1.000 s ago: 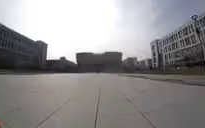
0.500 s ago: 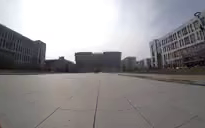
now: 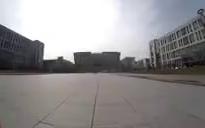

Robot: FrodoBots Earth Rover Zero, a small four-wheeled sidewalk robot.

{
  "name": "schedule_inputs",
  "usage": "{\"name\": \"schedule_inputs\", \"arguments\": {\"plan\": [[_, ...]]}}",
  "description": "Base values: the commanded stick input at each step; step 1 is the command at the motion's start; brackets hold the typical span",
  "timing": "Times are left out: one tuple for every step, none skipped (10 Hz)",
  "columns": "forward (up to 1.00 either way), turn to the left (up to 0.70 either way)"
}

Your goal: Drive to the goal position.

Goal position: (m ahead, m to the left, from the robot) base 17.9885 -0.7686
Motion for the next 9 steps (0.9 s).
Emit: {"name": "schedule_inputs", "arguments": {"plan": [[1.00,0.00],[1.00,0.00],[1.00,0.00],[1.00,0.00],[1.00,0.00],[1.00,0.00],[1.00,0.00],[1.00,0.00],[1.00,0.00]]}}
